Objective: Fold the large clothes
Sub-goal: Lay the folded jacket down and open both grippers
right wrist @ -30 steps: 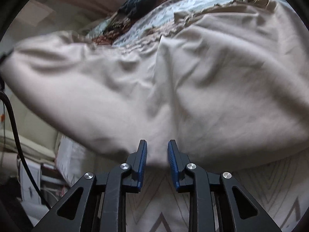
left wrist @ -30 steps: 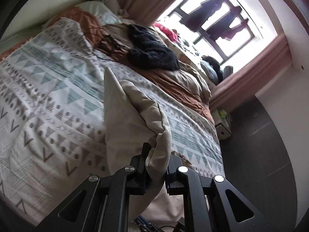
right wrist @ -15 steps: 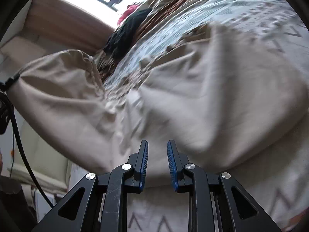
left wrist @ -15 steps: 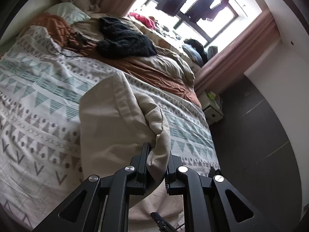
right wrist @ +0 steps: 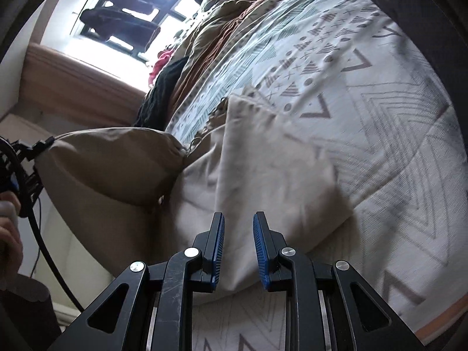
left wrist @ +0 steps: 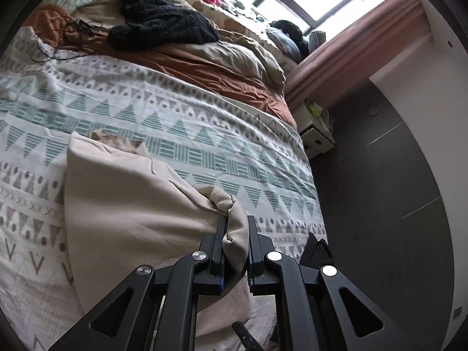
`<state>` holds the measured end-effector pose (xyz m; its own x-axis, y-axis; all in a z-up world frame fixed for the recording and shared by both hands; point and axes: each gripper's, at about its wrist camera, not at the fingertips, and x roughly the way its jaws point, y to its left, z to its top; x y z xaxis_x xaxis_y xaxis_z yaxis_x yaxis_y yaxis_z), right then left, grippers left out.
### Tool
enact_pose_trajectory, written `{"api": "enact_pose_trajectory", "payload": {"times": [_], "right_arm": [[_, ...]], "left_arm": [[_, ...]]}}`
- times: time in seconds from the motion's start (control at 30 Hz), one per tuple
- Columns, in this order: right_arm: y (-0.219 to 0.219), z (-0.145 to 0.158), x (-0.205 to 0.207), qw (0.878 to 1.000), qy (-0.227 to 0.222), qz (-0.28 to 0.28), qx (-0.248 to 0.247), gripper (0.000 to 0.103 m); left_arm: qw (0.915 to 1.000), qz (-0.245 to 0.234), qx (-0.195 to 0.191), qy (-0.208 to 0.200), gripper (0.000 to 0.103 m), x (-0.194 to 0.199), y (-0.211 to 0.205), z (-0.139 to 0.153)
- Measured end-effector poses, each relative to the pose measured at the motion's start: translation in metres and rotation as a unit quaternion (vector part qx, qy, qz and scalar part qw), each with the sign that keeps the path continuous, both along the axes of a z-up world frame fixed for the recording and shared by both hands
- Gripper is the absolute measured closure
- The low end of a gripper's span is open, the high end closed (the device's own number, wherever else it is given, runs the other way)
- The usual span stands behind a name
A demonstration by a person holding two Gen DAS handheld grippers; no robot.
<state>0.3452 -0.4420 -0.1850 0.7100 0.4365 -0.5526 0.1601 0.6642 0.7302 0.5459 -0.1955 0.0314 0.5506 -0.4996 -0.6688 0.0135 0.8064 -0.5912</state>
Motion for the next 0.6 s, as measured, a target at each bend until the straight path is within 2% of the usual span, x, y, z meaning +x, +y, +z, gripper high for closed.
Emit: {"api": "enact_pose_trajectory", "payload": {"times": [0.13,0.23,0.4,0.6], "right_arm": [[-0.005,-0.002,0.006,1.000,0.002,-0.006,0.009,0.080],[-0.017,-0.001,0.002,1.000,0.000,-0.025,0.017,0.080],[-0.033,0.001,-0.011,0.998,-0.001,-0.052,0.024,0.080],[-0.046,0.006,-0.030,0.998,0.006,-0.061,0.009,0.080]], "left_arm": [[0.9994,-0.019,-0.022,-0.018,0.093,-0.005,-0.014,0.008],[0.9980,-0.058,-0.020,-0.013,0.093,-0.016,-0.041,-0.003],[0.9930,-0.112,-0.014,0.034,0.093,-0.032,-0.090,-0.057],[0.9850,-0.151,-0.010,0.083,0.093,-0.055,-0.123,-0.114]]}}
